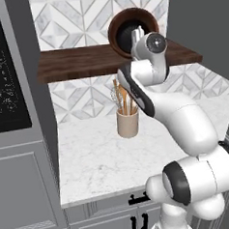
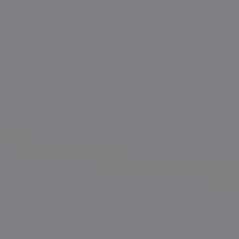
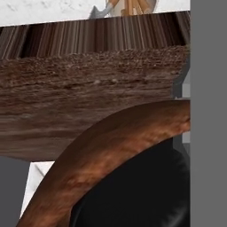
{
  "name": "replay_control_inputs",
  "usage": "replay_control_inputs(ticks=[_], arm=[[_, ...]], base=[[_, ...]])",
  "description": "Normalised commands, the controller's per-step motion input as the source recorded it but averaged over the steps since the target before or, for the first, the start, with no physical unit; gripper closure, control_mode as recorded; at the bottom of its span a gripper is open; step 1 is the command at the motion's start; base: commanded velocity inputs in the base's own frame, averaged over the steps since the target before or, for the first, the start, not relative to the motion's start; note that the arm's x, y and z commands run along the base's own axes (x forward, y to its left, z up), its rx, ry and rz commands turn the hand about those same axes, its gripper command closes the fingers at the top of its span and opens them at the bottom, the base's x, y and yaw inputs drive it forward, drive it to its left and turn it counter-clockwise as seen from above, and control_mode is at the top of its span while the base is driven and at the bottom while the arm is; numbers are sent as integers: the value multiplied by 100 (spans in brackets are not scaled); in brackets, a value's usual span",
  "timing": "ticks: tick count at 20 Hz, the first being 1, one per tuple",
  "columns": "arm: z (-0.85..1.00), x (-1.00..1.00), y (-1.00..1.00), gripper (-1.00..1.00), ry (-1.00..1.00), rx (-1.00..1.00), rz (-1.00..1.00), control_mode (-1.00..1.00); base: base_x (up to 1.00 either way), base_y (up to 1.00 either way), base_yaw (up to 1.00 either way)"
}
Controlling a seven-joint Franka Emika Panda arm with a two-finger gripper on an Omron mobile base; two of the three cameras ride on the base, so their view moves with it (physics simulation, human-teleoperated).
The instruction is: Pick up the bowls on the counter and stack them on top of one another in the open cabinet. Place the smaller bowl on top of the larger bowl.
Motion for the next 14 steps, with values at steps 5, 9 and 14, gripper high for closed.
replay_control_inputs(ticks=[5, 9, 14], arm=[[0, 14, 0, -100, -11, 0, 0, -100], [4, 0, 0, -100, -29, 3, 0, -100], [14, -17, 0, -100, -29, 5, 1, -100]], base=[[0, 0, 0], [0, 0, 0], [0, 0, 0]])
